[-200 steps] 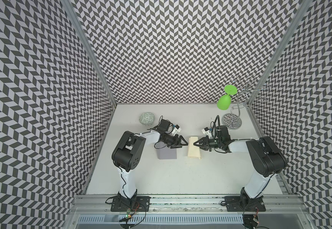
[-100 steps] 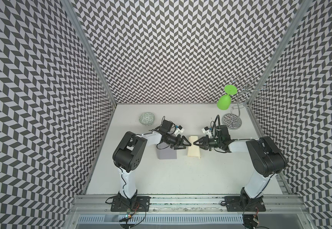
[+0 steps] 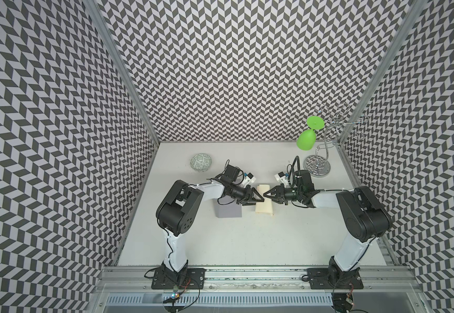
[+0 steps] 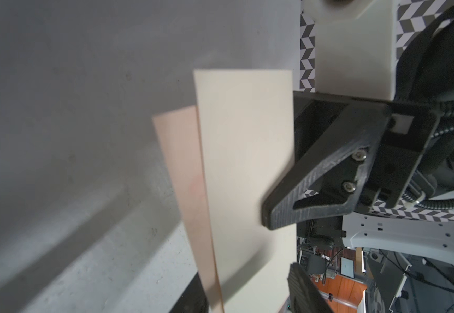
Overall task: Fold the letter paper in half and place it into the envelope
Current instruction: Pick up the letter paper from the center of the board.
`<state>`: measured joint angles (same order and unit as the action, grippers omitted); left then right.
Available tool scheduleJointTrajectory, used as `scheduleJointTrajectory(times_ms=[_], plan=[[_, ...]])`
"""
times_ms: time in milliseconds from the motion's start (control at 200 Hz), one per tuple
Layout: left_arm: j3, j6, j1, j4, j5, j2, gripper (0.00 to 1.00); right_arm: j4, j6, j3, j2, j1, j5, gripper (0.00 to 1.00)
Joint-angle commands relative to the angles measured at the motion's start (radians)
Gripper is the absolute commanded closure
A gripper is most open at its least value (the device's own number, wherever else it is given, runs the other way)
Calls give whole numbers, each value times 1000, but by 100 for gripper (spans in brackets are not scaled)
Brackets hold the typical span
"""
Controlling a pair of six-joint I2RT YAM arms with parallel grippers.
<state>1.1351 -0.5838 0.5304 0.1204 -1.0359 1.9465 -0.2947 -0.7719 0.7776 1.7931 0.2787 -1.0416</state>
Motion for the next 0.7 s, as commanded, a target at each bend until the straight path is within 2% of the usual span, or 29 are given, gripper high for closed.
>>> scheduleJointTrajectory(times_ms=[0, 150, 526, 591, 696], plan=[[19, -17, 5, -60, -32, 5, 64, 0, 33, 29, 2, 10, 21, 73], [18, -34, 5, -87, -52, -1, 77, 34, 61, 34, -1, 12, 43, 68], [-8, -71, 16, -137, -74, -12, 84, 39, 66, 26, -12, 30, 57, 66], [-12, -66, 14, -131, -72, -17, 90, 43, 68, 28, -16, 29, 56, 62], [-14, -29, 6, -90, -53, -32, 100, 67, 84, 36, -24, 29, 61, 50]])
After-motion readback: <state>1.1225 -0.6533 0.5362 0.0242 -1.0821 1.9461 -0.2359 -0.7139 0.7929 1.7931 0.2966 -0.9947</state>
